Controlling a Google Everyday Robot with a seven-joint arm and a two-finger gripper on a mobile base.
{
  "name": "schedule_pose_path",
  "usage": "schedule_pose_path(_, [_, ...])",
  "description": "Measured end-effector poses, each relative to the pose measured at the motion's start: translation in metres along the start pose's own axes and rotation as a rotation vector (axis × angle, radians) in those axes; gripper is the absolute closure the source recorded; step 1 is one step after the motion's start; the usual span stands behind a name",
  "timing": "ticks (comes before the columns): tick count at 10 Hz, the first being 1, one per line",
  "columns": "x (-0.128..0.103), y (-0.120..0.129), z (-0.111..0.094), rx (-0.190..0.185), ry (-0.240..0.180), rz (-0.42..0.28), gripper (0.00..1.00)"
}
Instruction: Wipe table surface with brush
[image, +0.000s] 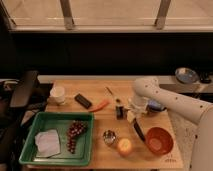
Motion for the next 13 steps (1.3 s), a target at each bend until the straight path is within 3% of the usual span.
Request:
schedule_pose_path(2, [-0.02, 0.018, 0.001, 0.002, -0.005, -0.039, 1.0])
schedule_pose_path(5, [-0.048, 0.071, 0.01, -0.015, -0.013, -0.124, 1.0])
schedule_pose_path(8, [-0.039, 0.093, 0.016, -0.026, 0.0, -0.127, 1.0])
schedule_pose_path(11, [-0.013, 0.08, 0.014, -0.027, 0.003, -0.085, 1.0])
schedule_pose_path(13, [0.013, 0.048, 0.006, -0.017, 0.003, -0.044, 1.0])
